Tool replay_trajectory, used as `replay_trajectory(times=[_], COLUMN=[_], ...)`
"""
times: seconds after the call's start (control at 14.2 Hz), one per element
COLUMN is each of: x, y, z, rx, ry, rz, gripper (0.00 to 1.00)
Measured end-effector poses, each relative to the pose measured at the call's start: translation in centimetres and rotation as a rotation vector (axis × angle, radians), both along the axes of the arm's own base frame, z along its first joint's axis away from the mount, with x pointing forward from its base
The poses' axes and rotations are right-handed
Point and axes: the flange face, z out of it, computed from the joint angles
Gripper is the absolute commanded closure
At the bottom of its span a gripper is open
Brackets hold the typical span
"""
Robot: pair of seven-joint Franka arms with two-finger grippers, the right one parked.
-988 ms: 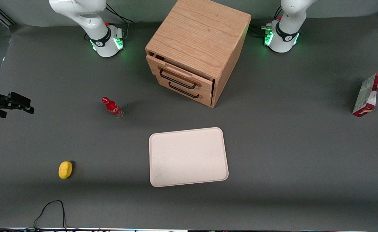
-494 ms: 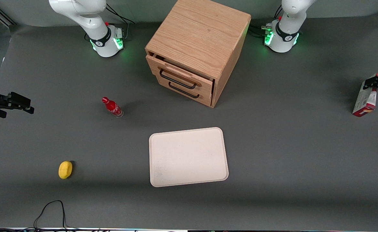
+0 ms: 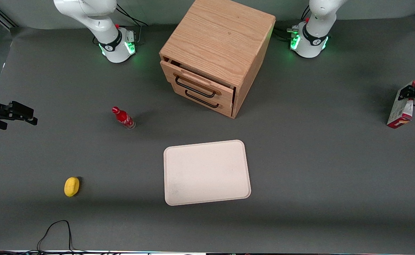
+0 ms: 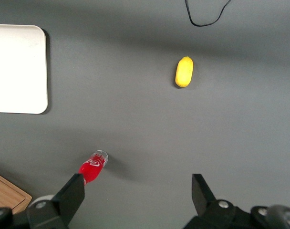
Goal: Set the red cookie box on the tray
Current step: 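Close the left gripper on the cookie box and lift it, then carry the held cookie box over the cream tray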
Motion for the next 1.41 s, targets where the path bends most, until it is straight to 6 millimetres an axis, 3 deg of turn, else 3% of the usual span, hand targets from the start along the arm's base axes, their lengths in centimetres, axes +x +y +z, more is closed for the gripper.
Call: replay_trajectory(times=[0.49,0.71,0.85,1.06,1.41], x=[0.3,1.6,3.5,6.9,11.4], y=[-0.1,-0.1,-0.6,-3.0,-10.4], z=[0.2,2.3,6.3,15.2,30.4], rx=[0.003,0.010,0.014,0.026,0.045], ry=[-0.008,-0.013,-0.007,0.009,0.047], rz=[-0.023,-0.038,-0.058,-0.081,-0.024], gripper=[1.00,1.00,1.00,1.00,1.00])
